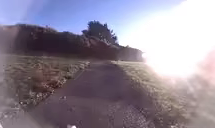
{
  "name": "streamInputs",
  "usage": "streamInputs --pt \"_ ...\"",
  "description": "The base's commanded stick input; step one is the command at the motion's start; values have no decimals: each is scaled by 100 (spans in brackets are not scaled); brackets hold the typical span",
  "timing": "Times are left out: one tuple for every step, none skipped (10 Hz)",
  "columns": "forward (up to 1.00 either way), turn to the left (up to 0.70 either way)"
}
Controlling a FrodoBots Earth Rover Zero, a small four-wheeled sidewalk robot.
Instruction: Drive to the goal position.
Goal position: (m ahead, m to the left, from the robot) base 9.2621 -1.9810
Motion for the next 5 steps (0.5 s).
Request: streamInputs --pt "70 0" --pt "70 0" --pt "70 0" --pt "70 0" --pt "70 0"
